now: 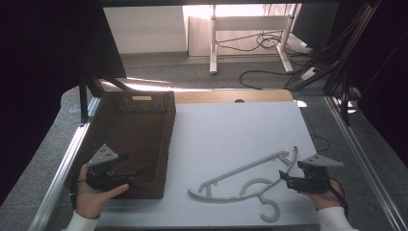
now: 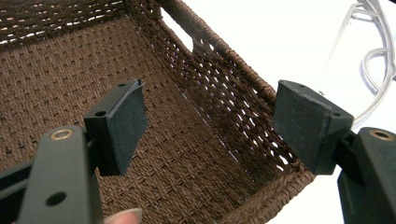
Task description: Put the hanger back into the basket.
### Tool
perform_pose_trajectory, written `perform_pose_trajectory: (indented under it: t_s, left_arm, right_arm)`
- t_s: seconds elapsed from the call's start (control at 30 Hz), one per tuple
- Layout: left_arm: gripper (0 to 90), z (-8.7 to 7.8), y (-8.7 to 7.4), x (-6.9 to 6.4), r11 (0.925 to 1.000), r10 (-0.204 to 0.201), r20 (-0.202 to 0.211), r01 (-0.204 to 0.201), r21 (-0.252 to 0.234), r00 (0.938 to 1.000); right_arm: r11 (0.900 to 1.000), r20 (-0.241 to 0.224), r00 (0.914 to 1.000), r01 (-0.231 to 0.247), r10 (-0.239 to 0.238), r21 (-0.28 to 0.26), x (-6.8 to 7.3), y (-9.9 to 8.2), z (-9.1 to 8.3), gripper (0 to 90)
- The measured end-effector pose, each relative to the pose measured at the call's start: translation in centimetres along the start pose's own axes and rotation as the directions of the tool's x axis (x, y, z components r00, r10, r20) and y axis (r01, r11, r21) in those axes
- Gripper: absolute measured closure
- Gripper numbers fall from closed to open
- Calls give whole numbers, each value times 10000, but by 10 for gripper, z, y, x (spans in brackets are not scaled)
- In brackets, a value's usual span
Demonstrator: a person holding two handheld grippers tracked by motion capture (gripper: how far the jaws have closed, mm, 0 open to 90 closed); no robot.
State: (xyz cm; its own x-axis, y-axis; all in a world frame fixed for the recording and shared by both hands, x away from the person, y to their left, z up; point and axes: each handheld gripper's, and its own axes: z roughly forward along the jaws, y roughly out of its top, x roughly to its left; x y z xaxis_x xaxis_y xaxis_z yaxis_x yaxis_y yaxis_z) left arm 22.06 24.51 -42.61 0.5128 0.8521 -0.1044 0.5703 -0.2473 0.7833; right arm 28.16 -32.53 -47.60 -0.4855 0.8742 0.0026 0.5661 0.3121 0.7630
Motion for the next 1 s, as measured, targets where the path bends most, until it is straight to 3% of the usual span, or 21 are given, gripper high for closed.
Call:
perform_pose_trajectory:
  t_s: [0.23, 0.53, 0.77, 1.0]
  left_arm:
    - [259, 2, -3, 3, 9999, -120, -10, 120, 28, 9999]
    - [256, 6, -3, 4, 9997, -162, 151, 159, 186, 9998]
    - [257, 8, -5, 3, 9995, -118, 186, 112, 300, 9998]
    - [258, 8, -6, 4, 9993, -121, 107, 117, 345, 9999]
  right_arm:
    - [10000, -191, 9998, -14, 13, -50, -1, 2, 1, 197]
    - [10000, -404, 9992, 44, -44, 6, 0, 5, -6, 248]
    - [9999, -376, 9993, 46, -40, 166, 1, 6, -5, 274]
    - [9993, 49, 9998, -209, 207, 313, -2, 5, -7, 305]
